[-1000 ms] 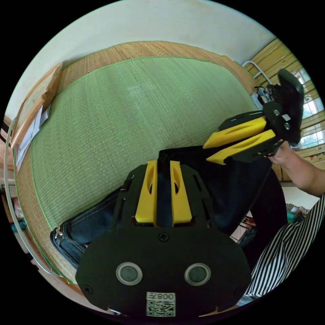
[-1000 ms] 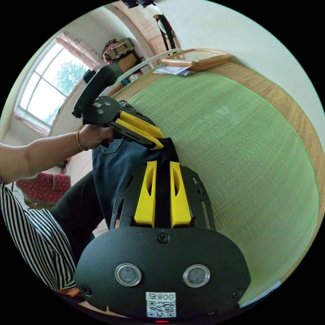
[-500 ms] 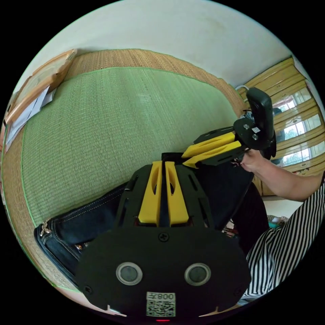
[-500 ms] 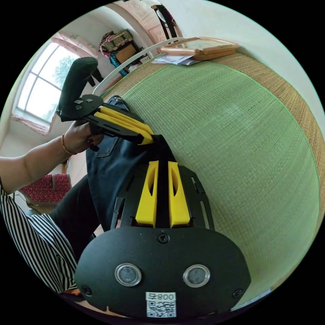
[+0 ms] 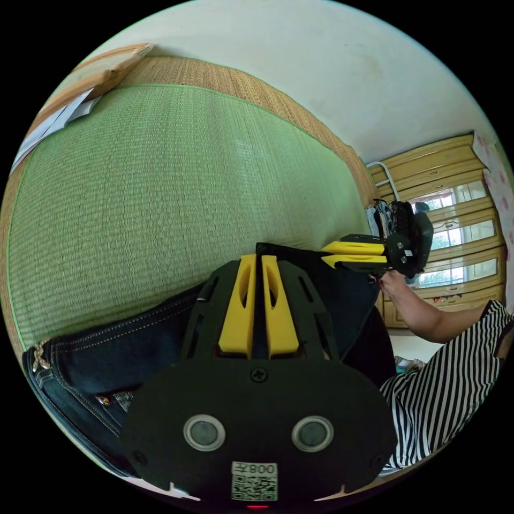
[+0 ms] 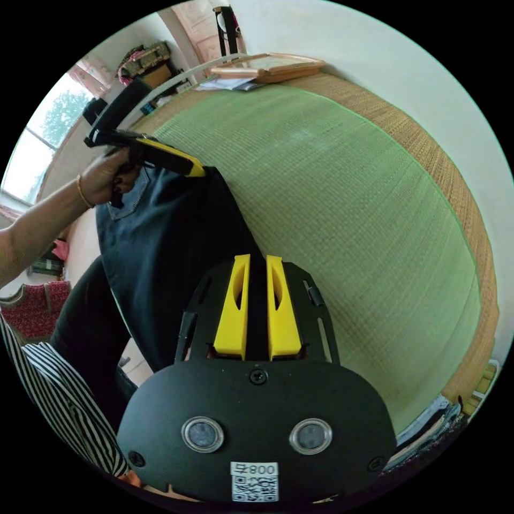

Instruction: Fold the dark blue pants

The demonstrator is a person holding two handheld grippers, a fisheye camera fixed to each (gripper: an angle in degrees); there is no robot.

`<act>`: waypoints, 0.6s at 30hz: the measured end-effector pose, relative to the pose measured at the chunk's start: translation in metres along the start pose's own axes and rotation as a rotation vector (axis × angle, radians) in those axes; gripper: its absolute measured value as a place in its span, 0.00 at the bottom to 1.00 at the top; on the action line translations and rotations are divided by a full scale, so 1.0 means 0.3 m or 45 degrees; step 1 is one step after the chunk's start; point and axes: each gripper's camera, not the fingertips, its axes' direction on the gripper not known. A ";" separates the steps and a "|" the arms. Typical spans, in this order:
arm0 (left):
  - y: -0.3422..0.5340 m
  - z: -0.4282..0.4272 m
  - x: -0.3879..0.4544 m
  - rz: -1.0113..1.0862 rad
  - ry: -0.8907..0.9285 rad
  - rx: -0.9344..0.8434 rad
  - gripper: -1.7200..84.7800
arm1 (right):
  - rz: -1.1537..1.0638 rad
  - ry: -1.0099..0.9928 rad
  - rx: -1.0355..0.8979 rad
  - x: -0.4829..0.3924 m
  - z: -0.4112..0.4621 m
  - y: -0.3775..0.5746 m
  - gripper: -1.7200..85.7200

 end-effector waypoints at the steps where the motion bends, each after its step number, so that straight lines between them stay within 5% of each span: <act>1: -0.001 -0.016 -0.012 -0.014 0.003 -0.013 0.04 | -0.014 -0.001 0.031 0.006 0.015 0.024 0.09; 18: 0.145 -0.299 0.189 0.129 -0.127 0.118 0.02 | 0.173 -0.022 0.186 0.106 0.043 0.347 0.02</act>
